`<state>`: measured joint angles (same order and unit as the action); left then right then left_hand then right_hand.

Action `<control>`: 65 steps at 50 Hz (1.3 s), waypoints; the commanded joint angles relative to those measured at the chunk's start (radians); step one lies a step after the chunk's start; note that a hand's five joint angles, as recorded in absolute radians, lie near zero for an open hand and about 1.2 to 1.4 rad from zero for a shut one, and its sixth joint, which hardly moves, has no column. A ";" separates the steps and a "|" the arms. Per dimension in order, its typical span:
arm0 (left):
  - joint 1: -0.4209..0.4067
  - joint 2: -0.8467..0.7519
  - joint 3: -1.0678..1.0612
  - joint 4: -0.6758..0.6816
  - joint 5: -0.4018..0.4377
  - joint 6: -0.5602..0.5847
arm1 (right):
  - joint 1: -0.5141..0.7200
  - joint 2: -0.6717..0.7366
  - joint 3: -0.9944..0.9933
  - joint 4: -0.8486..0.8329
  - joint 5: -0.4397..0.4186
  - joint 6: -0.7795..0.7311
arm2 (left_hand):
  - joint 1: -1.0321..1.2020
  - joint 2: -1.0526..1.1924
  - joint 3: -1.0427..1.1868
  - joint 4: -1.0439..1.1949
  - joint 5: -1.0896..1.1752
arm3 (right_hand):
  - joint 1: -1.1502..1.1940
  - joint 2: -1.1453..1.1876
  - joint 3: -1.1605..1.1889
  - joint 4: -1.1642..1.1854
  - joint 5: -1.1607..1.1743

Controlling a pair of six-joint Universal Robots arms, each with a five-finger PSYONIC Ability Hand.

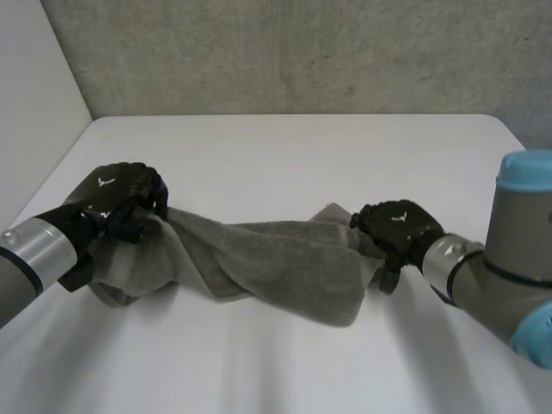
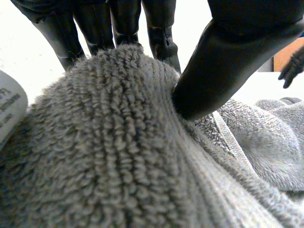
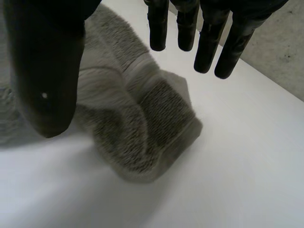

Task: Fold the towel.

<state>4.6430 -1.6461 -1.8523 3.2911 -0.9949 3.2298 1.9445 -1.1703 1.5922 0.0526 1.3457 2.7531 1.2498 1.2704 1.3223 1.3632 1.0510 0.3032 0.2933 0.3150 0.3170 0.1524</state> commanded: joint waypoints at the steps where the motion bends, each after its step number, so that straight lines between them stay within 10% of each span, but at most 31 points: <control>1: 0.008 0.003 0.012 -0.001 0.001 -0.059 | 0.001 -0.031 0.127 -0.126 0.001 -0.012 | 0.146 0.126 0.074 0.033 0.171 | 0.105 0.115 0.093 0.091 0.081; 6: 0.011 0.000 0.007 -0.001 0.001 -0.084 | 0.010 -0.008 0.144 -0.192 0.004 -0.015 | 0.146 0.126 0.074 0.033 0.171 | 0.284 0.294 0.272 0.270 0.260; 10: 0.008 0.002 0.004 -0.002 0.001 -0.084 | 0.017 0.041 0.106 -0.206 -0.002 -0.013 | 0.146 0.126 0.074 0.033 0.171 | 1.090 1.100 1.079 1.076 1.066; 27: 0.016 0.247 0.148 -0.022 0.012 -0.346 | -0.004 -0.276 -0.294 0.194 -0.069 0.088 | 0.146 0.126 0.074 0.033 0.171 | 1.093 1.103 1.081 1.079 1.069; 50: 0.166 0.105 0.007 0.062 0.274 -0.387 | -0.141 -0.137 -0.367 0.487 -0.293 -0.085 | 0.146 0.126 0.074 0.033 0.171 | 1.093 1.103 1.081 1.079 1.069; 56: -0.022 -0.168 0.311 0.165 0.204 -0.389 | -0.036 0.155 -0.752 0.483 -0.184 -0.069 | 0.146 0.126 0.074 0.033 0.171 | 1.093 1.103 1.081 1.079 1.069; 65: -0.041 -0.228 0.817 0.128 -0.021 -0.403 | 0.036 0.429 -1.620 0.379 0.061 0.089 | 0.146 0.126 0.074 0.033 0.171 | 1.093 1.103 1.081 1.079 1.069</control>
<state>4.6060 -1.8626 -1.3296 3.4400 -0.8812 2.8370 1.9690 -0.8642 0.5735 0.5284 1.2470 2.7027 1.2529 1.2704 1.3255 1.3633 1.0510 1.3102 1.2920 1.3317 1.3340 1.1502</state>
